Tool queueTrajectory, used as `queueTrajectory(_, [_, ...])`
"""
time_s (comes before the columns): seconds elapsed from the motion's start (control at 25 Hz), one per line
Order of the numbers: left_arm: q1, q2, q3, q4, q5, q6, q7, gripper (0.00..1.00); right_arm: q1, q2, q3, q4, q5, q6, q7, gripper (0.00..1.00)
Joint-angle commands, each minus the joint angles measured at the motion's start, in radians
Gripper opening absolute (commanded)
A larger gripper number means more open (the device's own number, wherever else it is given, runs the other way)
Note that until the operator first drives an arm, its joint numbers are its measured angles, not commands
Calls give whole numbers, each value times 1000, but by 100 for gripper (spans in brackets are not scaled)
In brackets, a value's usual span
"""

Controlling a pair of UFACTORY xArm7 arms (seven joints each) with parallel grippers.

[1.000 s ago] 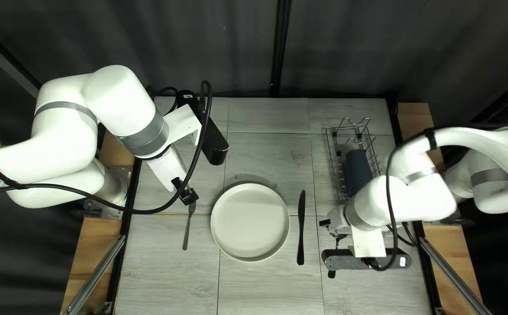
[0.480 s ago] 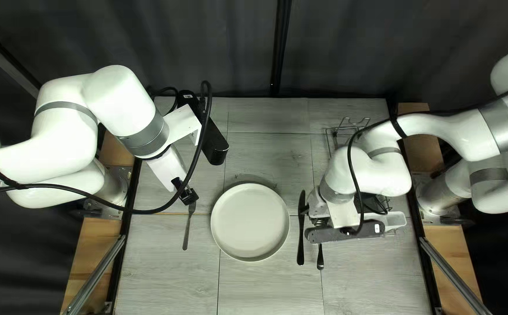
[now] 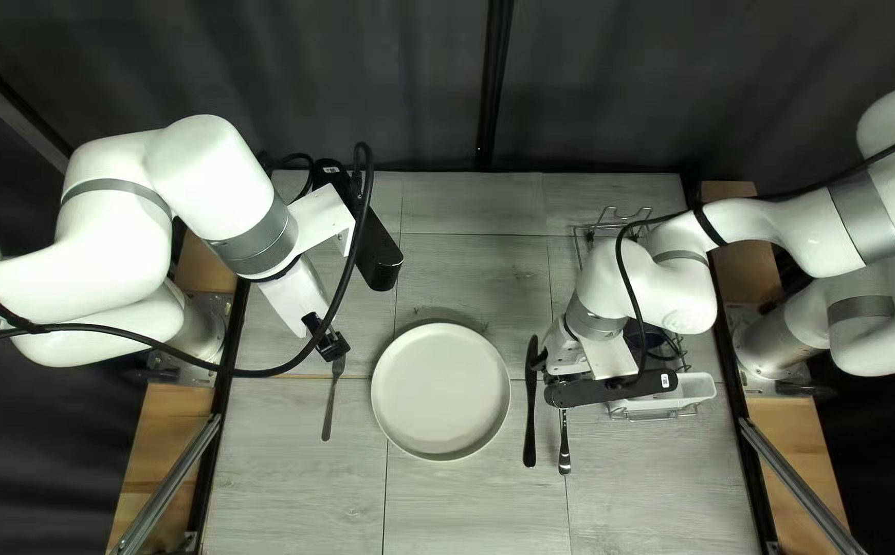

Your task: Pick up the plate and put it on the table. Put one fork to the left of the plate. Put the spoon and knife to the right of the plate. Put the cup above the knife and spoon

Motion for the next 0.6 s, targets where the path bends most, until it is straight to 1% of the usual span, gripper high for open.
queueTrajectory(0.04, [0, 0, 0, 0, 0, 0, 0, 100, -6, 15, -11, -19, 42, -25, -59, 0])
queueTrajectory(0.44, [0, 0, 0, 0, 0, 0, 0, 100, -26, 70, -31, -43, 121, -88, -168, 0])
queueTrajectory(0.48, [0, 0, 0, 0, 0, 0, 0, 100, -27, 71, -32, -45, 124, -90, -172, 1])
queueTrajectory(0.52, [0, 0, 0, 0, 0, 0, 0, 100, -29, 74, -34, -51, 131, -98, -182, 10])
queueTrajectory(0.56, [0, 0, 0, 0, 0, 0, 0, 100, -31, 78, -35, -55, 135, -104, -191, 30])
queueTrajectory(0.6, [0, 0, 0, 0, 0, 0, 0, 100, -33, 81, -37, -58, 138, -107, -198, 59])
